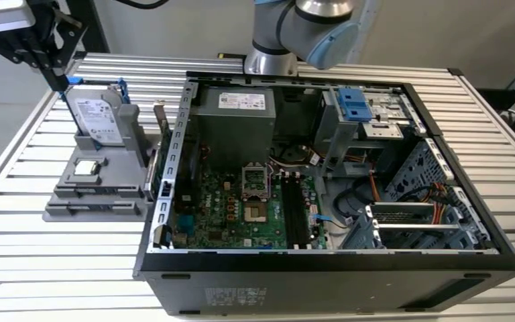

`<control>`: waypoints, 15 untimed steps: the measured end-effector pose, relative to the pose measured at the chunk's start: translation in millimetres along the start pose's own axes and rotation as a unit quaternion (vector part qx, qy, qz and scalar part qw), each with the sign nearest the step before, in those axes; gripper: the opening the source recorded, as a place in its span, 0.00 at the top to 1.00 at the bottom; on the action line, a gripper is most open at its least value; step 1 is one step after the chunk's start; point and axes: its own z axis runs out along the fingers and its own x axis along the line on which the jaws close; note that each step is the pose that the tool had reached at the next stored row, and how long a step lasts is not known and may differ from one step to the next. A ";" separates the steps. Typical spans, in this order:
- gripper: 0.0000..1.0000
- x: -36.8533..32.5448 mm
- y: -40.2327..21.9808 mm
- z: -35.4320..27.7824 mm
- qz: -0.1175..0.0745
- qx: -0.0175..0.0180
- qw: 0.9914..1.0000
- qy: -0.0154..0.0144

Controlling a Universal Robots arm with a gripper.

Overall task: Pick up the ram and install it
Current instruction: 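Reach for the ram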

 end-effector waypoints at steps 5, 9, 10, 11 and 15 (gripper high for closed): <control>1.00 7.7 -0.3 -0.1 -0.004 0.000 1.000 0.000; 1.00 7.7 -0.3 -0.2 -0.004 0.000 1.000 0.000; 1.00 7.3 -0.5 -0.1 -0.004 0.000 1.000 0.000; 1.00 6.8 -0.7 -0.1 -0.004 0.000 1.000 0.000; 1.00 4.7 -2.1 -0.2 -0.004 0.000 1.000 0.000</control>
